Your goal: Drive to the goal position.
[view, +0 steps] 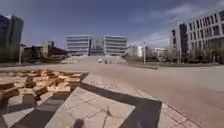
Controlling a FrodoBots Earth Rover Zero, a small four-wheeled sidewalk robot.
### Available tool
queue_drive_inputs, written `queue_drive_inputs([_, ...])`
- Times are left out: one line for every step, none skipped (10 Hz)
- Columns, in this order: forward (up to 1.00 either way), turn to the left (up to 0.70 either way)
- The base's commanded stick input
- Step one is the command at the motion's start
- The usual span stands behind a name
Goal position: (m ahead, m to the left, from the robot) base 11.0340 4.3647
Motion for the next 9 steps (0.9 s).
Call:
queue_drive_inputs([0.70,0.01])
queue_drive_inputs([0.70,0.01])
queue_drive_inputs([0.70,0.01])
queue_drive_inputs([0.70,0.00])
queue_drive_inputs([0.70,0.00])
queue_drive_inputs([0.70,0.00])
queue_drive_inputs([0.70,0.01])
queue_drive_inputs([0.70,0.02])
queue_drive_inputs([0.70,0.01])
